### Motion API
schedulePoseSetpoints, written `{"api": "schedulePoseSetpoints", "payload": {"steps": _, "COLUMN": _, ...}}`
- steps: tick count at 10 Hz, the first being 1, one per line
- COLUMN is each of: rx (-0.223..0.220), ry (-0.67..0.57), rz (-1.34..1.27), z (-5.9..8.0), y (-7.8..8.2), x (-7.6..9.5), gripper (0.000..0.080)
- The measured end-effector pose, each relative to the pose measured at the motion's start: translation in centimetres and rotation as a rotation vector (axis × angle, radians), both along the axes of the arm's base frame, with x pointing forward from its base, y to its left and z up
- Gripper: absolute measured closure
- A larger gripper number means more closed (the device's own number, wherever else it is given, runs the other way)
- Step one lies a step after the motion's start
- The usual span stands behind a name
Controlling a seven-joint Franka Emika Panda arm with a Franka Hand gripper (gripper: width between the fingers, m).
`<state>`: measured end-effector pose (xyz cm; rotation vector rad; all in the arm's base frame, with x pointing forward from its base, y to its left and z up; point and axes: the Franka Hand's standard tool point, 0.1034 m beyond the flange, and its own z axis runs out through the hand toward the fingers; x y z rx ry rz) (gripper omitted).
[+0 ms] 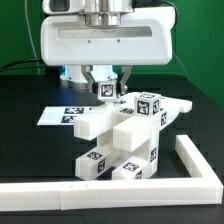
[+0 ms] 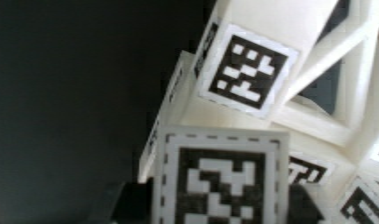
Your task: Assemble chair
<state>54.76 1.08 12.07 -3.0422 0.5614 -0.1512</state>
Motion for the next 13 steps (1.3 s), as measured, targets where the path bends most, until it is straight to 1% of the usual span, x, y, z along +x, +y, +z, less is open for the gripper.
{"api": "schedulePoseSetpoints", "payload": {"steps": 2, "rx": 0.043, "ry": 0.027, "rz": -0.27, "z": -0.2, "y": -0.5, "x": 0.1, "gripper": 0.0514}}
{"api": "schedulePoseSetpoints", "payload": {"steps": 3, "rx": 0.058, "ry": 0.047, "rz": -0.345, "z": -0.2, "y": -0.8, "x": 0.2, "gripper": 0.0514}}
{"api": "schedulePoseSetpoints", "payload": {"steps": 5, "rx": 0.124, "ry": 0.06, "rz": -0.564, "z": -0.2, "y": -1.3, "x": 0.3, "gripper": 0.0514}}
{"api": "schedulePoseSetpoints", "payload": {"steps": 6, "rx": 0.149, "ry": 0.065, "rz": -0.701, "z": -0.2, "y": -1.2, "x": 0.3, "gripper": 0.0514}}
{"api": "schedulePoseSetpoints", "payload": {"steps": 8, "rx": 0.222, "ry": 0.052, "rz": -0.941, "z": -0.3, "y": -1.2, "x": 0.3, "gripper": 0.0514}}
{"api": "schedulePoseSetpoints", "payload": {"steps": 9, "rx": 0.261, "ry": 0.023, "rz": -1.073, "z": -0.4, "y": -1.4, "x": 0.4, "gripper": 0.0513}}
{"api": "schedulePoseSetpoints", "payload": {"steps": 11, "rx": 0.271, "ry": 0.011, "rz": -1.136, "z": -0.4, "y": -1.3, "x": 0.6, "gripper": 0.0512}}
{"api": "schedulePoseSetpoints", "payload": {"steps": 12, "rx": 0.27, "ry": 0.011, "rz": -1.132, "z": -0.5, "y": -1.3, "x": 0.5, "gripper": 0.0424}}
{"api": "schedulePoseSetpoints", "payload": {"steps": 13, "rx": 0.269, "ry": 0.011, "rz": -1.132, "z": -0.5, "y": -1.4, "x": 0.5, "gripper": 0.025}}
